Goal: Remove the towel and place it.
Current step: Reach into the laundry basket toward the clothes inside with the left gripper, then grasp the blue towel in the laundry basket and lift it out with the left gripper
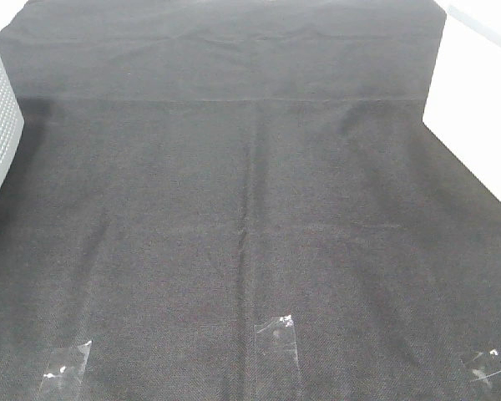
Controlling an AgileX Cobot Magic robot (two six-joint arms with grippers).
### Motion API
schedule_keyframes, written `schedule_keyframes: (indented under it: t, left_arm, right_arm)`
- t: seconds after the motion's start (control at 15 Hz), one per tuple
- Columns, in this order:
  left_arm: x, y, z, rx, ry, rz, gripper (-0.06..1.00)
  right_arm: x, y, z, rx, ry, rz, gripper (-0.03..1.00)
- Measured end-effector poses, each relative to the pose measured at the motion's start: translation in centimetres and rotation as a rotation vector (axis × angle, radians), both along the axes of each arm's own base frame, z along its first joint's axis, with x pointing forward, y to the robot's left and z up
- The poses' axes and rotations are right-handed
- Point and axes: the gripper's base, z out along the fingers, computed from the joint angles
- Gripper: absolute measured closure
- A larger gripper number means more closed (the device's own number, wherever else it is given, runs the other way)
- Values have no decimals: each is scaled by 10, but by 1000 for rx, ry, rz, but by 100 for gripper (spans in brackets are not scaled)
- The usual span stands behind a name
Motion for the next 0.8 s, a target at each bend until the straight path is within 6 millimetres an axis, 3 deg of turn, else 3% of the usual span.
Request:
schedule_keyframes:
  t: [0.33,0.53,0.8]
  left_arm:
    - [55,22,-76,25,184,-102,-4]
    - [68,29,-121,22,294,-144,-3]
    - [74,36,-152,68,394,-187,0]
  right_arm:
    - [0,0,0,0,0,0,21]
    - [0,0,0,0,0,0,21]
    - [0,0,0,0,0,0,21]
